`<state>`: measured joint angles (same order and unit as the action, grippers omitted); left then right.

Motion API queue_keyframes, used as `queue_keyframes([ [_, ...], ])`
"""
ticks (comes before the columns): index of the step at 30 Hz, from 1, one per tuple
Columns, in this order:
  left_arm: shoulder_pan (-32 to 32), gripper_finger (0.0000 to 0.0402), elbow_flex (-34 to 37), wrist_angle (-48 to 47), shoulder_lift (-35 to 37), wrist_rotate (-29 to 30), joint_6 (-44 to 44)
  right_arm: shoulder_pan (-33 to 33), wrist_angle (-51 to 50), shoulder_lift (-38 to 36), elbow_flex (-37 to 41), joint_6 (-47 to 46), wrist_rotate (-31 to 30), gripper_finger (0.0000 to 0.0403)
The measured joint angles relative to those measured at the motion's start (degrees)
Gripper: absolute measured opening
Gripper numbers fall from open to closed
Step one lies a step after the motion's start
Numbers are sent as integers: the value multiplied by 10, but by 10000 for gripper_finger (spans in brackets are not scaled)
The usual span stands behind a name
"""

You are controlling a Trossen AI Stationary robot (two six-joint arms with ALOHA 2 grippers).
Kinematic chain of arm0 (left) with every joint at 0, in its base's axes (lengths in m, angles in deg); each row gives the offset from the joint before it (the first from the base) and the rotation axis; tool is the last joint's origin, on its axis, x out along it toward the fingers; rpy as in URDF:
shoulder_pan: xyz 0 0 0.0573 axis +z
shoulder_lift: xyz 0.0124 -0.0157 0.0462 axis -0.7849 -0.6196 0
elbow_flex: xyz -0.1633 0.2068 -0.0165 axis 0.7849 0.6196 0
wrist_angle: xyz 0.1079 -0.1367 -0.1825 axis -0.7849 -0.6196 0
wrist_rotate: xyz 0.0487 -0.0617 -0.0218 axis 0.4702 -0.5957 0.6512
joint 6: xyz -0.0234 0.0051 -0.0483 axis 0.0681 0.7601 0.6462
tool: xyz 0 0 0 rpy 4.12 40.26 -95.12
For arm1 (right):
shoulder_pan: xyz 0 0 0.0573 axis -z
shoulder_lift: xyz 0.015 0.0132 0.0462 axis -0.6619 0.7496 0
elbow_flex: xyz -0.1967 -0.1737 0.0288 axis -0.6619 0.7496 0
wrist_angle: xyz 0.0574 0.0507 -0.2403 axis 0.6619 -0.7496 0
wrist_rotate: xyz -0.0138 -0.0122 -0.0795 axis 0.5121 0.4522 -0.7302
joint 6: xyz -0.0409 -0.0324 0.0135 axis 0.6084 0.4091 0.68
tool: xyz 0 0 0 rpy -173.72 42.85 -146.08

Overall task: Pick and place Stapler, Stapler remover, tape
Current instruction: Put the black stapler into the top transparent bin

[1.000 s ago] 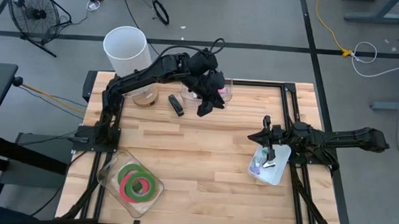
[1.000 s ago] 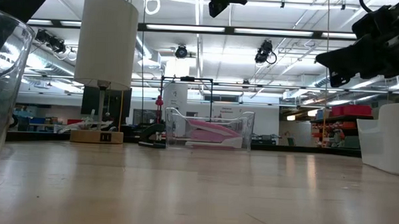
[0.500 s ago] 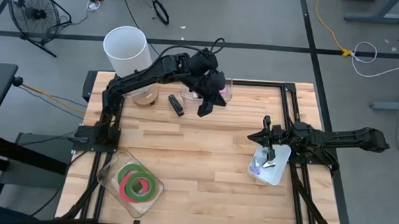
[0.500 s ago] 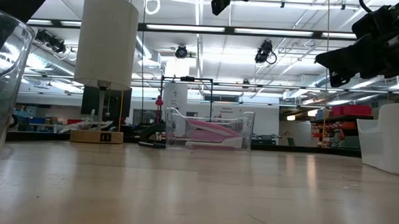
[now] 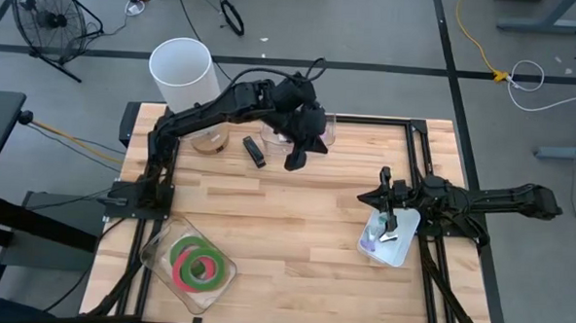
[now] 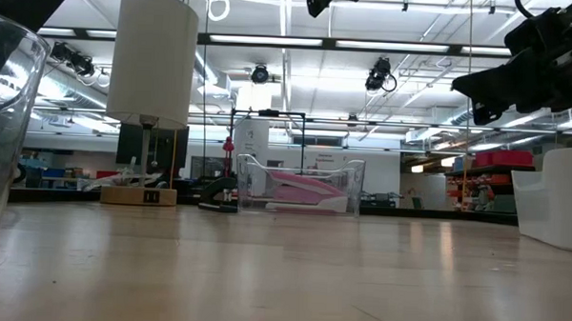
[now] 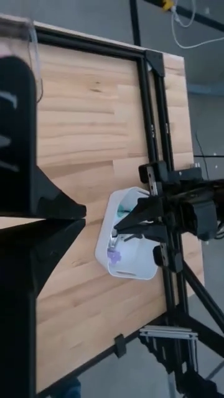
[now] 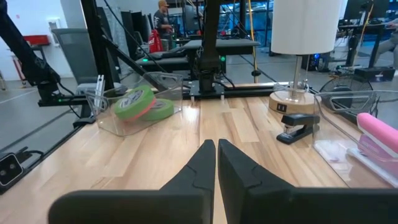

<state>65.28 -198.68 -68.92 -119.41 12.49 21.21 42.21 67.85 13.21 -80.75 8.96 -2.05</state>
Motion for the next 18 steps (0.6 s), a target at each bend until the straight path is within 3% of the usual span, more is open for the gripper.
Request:
queue_keyframes([
  [8,-13,10,1,20,5,1,-29,0,0,0,0,0,0,22],
  [18,-44,6,94,199,40,18,-31,0,-1,0,0,0,0,22],
])
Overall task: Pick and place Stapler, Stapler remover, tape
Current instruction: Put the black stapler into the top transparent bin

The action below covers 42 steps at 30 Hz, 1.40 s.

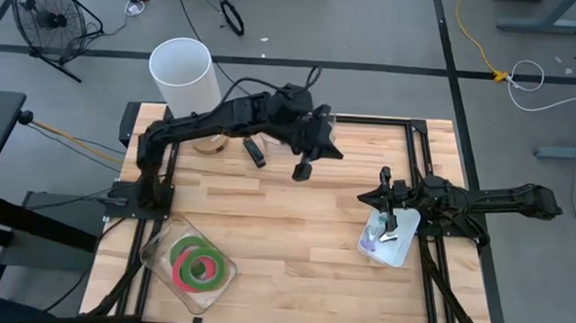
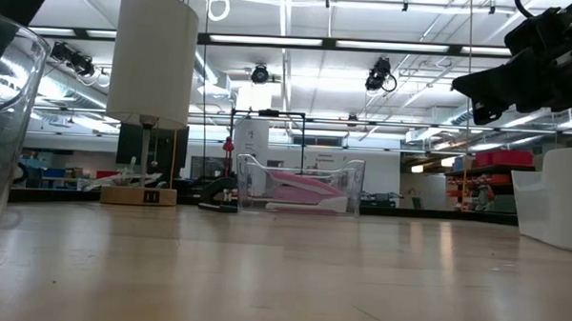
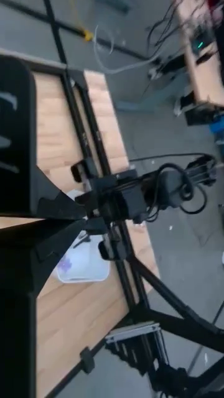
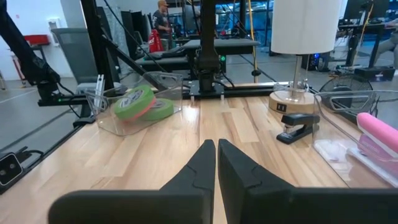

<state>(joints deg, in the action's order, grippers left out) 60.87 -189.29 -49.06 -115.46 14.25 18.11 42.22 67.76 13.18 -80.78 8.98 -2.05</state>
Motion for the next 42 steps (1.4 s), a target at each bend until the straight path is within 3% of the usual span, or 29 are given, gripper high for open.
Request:
queue_keyframes([
  [6,-2,14,79,20,54,24,-13,0,-1,0,0,0,0,22],
  [20,4,18,394,56,249,72,-4,0,0,0,0,0,0,22],
  [25,4,19,484,56,299,111,14,0,0,0,0,0,0,22],
  [34,4,21,634,65,374,114,-22,0,1,0,0,0,0,22],
  [42,4,97,732,83,419,119,-105,0,1,0,0,0,0,22],
])
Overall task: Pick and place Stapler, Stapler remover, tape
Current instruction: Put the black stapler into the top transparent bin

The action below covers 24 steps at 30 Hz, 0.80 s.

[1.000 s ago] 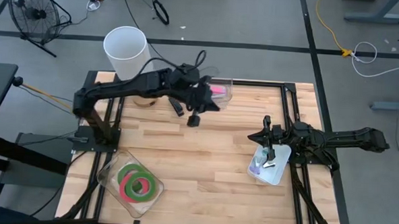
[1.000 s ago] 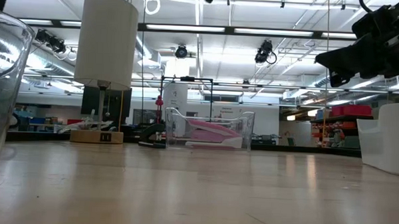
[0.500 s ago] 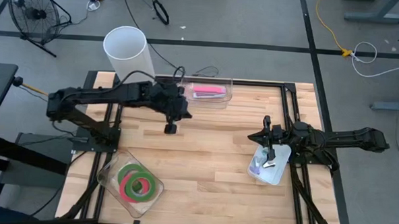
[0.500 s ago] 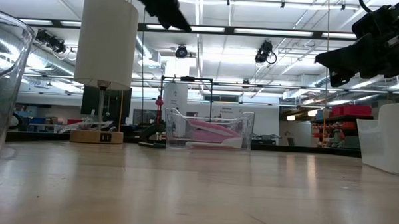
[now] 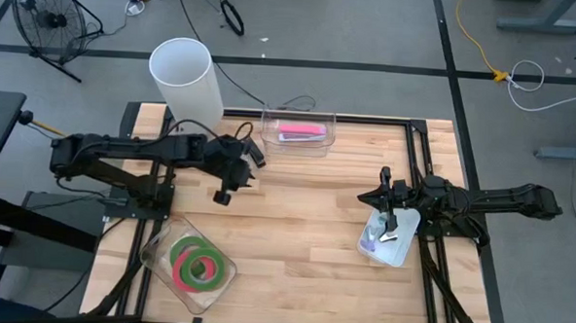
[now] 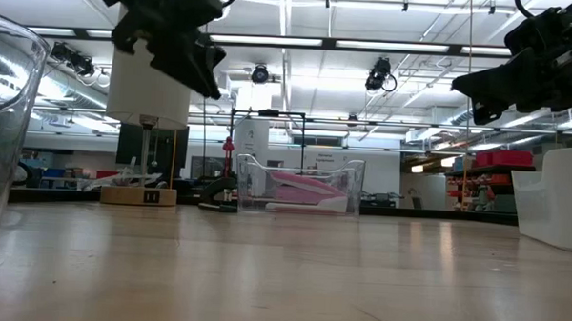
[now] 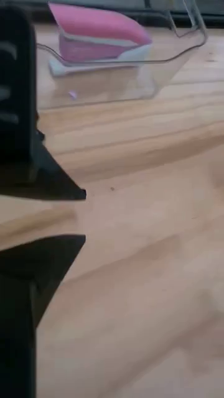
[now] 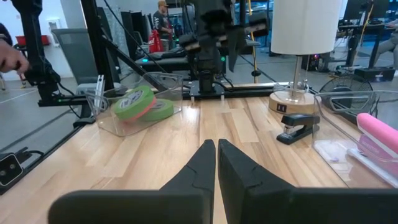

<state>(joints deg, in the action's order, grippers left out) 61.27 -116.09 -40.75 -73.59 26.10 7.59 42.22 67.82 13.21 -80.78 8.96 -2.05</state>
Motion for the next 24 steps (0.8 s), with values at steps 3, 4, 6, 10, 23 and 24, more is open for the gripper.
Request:
queue_keyframes([
  [3,0,141,23,-1,8,28,-25,0,0,0,0,0,0,22],
  [4,0,157,28,-1,7,36,-27,0,0,0,0,0,0,22],
  [6,1,187,35,-4,7,42,-33,0,0,0,0,0,0,22],
  [10,4,237,40,9,7,40,-50,0,0,0,0,0,0,22],
  [23,53,320,41,66,1,155,-122,0,0,0,0,0,0,22],
  [24,58,320,41,72,-3,165,-130,0,0,0,0,0,0,22],
])
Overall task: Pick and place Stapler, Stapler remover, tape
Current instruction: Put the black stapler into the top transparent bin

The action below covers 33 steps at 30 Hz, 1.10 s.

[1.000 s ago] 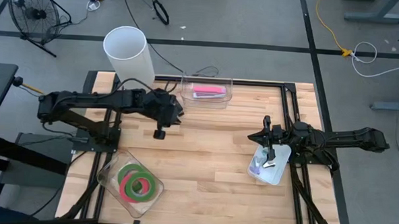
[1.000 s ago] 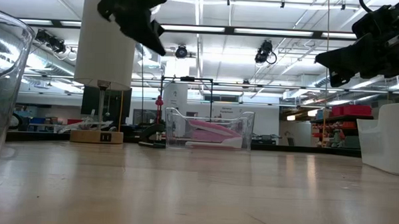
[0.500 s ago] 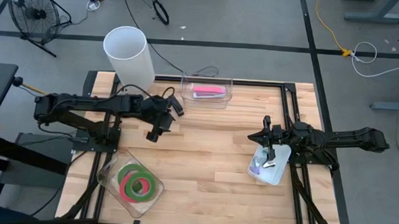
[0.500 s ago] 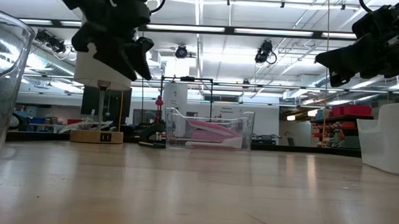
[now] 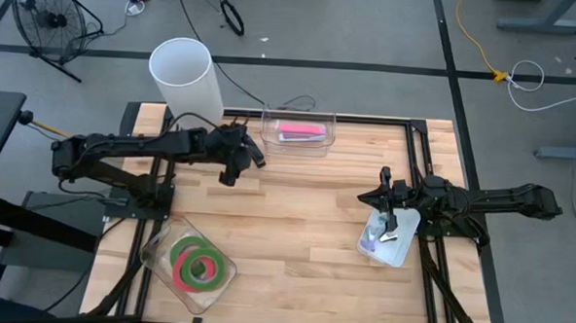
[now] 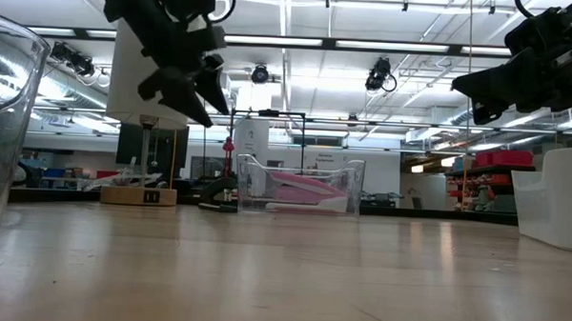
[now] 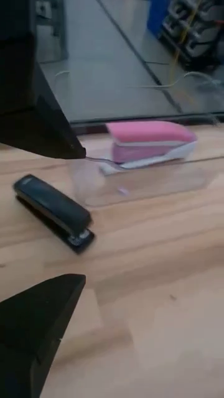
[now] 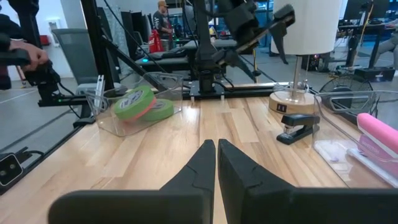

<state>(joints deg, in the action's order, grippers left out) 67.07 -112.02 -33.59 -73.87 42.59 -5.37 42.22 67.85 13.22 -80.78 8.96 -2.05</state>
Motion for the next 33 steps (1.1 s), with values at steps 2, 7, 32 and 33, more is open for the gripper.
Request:
queue_keyframes([
  [2,12,320,0,1,-8,6,-9,0,0,0,0,0,0,22],
  [7,41,320,0,3,-43,-41,-48,0,0,0,0,0,0,22],
  [32,129,320,0,92,-196,-121,-318,0,0,0,0,0,0,22],
  [33,130,320,0,93,-200,-121,-318,0,0,0,0,0,0,22],
])
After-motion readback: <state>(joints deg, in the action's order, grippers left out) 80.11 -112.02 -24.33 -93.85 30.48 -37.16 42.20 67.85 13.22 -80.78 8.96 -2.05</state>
